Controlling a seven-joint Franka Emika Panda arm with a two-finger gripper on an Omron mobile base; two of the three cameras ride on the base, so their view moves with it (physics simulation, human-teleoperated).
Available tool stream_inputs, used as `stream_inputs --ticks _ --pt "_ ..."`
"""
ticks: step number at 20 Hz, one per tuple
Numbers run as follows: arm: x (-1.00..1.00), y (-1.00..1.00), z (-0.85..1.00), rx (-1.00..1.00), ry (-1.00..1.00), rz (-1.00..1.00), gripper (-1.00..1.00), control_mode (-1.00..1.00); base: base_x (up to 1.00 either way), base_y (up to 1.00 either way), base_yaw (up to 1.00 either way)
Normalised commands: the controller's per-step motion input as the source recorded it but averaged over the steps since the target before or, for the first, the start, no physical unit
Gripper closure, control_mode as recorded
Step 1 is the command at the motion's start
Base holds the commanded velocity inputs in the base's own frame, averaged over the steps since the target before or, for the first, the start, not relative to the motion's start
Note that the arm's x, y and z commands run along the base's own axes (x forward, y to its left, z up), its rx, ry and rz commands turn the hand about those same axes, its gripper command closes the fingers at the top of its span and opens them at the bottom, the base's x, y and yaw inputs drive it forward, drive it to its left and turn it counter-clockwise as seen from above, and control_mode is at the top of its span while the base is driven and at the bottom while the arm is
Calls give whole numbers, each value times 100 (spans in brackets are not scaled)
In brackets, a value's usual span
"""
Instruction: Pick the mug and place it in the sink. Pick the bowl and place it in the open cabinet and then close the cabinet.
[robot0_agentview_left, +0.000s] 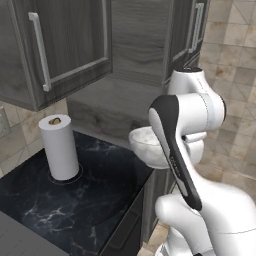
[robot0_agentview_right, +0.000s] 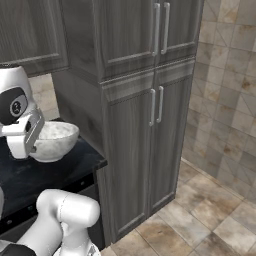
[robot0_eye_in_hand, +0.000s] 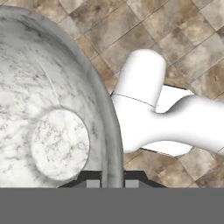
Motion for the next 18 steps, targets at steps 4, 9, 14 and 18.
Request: stream_inputs --ticks 4,9,14,18 --pt "-39 0 30 0 -4 0 100 -100 0 0 0" --pt "-12 0 16 0 -6 0 100 -100 0 0 0" --pt "-6 0 6 0 -1 0 100 -100 0 0 0" --pt "-4 0 1 0 0 0 100 100 -26 0 0"
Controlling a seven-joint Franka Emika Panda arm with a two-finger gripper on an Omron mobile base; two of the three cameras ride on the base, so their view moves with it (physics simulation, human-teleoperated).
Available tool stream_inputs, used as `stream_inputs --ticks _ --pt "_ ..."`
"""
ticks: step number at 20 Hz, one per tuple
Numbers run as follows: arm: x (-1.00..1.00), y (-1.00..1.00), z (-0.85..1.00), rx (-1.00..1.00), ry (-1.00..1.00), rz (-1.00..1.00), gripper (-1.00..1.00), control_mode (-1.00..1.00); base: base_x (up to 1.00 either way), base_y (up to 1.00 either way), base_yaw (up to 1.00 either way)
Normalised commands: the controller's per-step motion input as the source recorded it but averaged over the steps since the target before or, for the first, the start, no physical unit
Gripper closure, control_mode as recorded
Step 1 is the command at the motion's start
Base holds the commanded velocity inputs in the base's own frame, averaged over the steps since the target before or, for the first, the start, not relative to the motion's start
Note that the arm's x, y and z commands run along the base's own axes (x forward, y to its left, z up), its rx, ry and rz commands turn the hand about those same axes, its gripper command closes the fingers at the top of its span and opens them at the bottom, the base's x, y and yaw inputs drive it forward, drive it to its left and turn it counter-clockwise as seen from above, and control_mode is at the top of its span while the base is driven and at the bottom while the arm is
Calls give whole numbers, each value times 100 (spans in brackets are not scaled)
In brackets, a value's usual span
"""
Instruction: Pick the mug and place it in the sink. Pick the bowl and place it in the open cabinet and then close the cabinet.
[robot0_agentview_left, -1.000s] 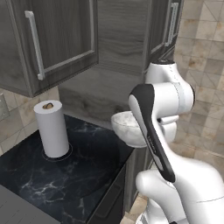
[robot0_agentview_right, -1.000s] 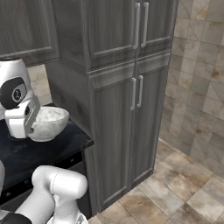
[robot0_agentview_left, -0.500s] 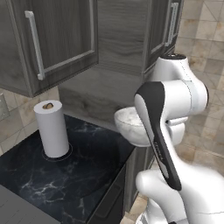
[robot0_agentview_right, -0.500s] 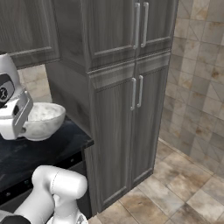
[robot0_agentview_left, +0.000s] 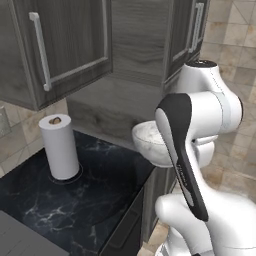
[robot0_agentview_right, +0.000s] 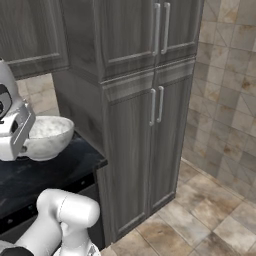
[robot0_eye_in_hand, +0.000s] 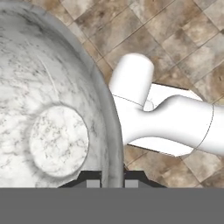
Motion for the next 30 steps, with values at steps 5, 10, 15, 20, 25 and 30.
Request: stream_inputs --ticks 5,10,15,20,25,30 --pt "0 0 0 0 0 0 100 100 -77 -15 0" --pt "0 0 0 0 0 0 100 100 -83 0 0" --pt "0 0 0 0 0 0 100 100 -93 11 0" --pt "0 0 0 0 0 0 100 100 -100 -4 8" --pt "0 0 0 0 0 0 100 100 -100 -4 45" --pt "0 0 0 0 0 0 100 100 -62 -17 62"
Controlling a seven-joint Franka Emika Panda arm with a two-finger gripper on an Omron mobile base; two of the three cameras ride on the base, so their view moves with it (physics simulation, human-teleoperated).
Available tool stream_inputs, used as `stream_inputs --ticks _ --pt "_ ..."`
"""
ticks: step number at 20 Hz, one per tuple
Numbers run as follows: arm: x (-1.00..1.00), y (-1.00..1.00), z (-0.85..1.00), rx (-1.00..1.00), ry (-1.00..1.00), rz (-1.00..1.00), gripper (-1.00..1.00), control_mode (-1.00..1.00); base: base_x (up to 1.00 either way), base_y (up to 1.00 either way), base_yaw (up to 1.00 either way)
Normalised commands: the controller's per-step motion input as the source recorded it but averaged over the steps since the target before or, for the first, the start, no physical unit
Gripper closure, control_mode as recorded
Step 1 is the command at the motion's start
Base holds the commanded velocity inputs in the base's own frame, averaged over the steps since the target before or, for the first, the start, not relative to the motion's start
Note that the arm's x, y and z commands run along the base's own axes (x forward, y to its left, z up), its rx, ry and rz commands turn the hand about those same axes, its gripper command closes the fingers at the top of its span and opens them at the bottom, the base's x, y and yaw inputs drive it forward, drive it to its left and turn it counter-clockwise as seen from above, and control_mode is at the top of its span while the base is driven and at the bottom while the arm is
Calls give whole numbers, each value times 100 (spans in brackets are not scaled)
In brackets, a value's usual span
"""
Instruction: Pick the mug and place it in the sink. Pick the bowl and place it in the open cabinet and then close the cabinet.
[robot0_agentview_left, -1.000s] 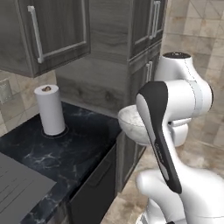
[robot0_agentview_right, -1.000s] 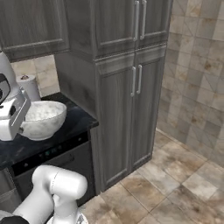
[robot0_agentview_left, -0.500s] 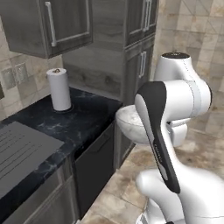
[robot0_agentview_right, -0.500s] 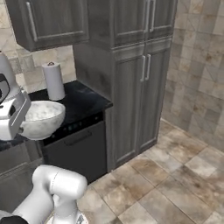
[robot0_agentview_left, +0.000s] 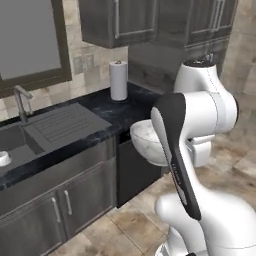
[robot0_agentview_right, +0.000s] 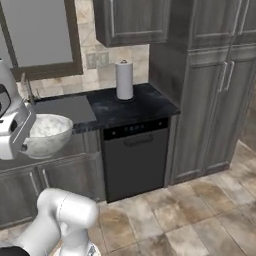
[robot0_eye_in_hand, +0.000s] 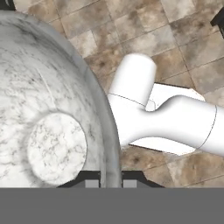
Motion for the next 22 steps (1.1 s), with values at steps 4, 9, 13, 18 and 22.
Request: stream_inputs --ticks 4,9,13,18,22 --pt "0 0 0 0 0 0 100 100 -13 -54 57" --pt "0 0 0 0 0 0 100 100 -15 -43 47" --pt "0 0 0 0 0 0 100 100 -28 -18 42" --pt "0 0 0 0 0 0 100 100 -17 -1 34" --pt "0 0 0 0 0 0 100 100 -5 0 32"
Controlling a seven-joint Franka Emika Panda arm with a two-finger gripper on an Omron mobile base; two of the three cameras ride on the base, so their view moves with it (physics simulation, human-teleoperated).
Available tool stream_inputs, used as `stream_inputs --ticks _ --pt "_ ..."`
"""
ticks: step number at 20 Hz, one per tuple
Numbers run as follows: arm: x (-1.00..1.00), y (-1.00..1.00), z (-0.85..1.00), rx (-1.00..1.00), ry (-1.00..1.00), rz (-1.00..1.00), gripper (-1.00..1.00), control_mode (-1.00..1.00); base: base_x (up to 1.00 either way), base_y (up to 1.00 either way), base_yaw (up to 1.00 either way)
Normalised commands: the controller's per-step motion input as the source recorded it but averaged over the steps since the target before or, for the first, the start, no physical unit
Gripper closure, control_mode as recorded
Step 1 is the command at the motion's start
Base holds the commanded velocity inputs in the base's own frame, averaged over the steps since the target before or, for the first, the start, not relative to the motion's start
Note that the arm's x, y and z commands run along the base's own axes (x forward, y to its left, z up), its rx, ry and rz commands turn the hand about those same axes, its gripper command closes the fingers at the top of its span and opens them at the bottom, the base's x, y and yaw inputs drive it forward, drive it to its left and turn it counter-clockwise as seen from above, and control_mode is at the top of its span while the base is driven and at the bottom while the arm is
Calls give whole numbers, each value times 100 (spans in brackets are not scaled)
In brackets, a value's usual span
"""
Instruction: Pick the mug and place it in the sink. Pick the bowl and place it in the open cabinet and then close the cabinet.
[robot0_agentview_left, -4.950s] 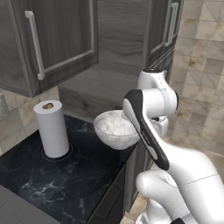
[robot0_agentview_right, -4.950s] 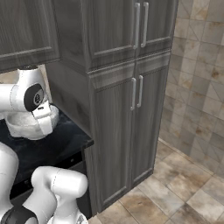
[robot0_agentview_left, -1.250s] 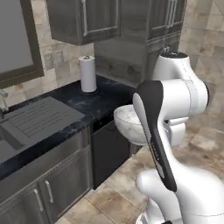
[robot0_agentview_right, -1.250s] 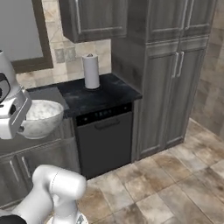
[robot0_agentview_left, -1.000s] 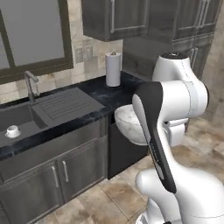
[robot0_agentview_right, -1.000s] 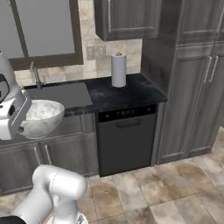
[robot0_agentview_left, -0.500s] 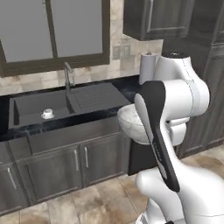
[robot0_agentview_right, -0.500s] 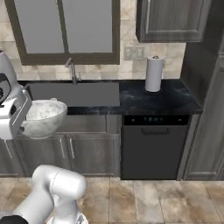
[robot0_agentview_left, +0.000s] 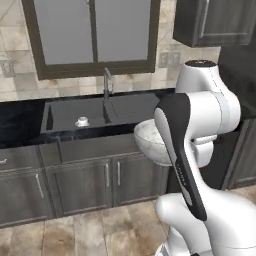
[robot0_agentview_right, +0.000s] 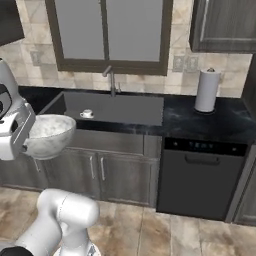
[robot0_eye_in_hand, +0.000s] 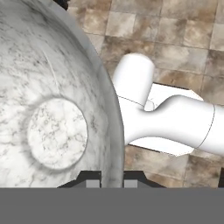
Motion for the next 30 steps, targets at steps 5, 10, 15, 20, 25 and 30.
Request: stream_inputs --ticks 5,10,15,20,25,30 --pt "0 0 0 0 0 0 100 100 0 0 32" --pt "0 0 0 0 0 0 100 100 3 0 33" --pt "0 0 0 0 0 0 100 100 23 0 32" --pt "0 0 0 0 0 0 100 100 33 2 28" --pt "0 0 0 0 0 0 100 100 86 17 9" --pt "0 0 0 0 0 0 100 100 87 3 6"
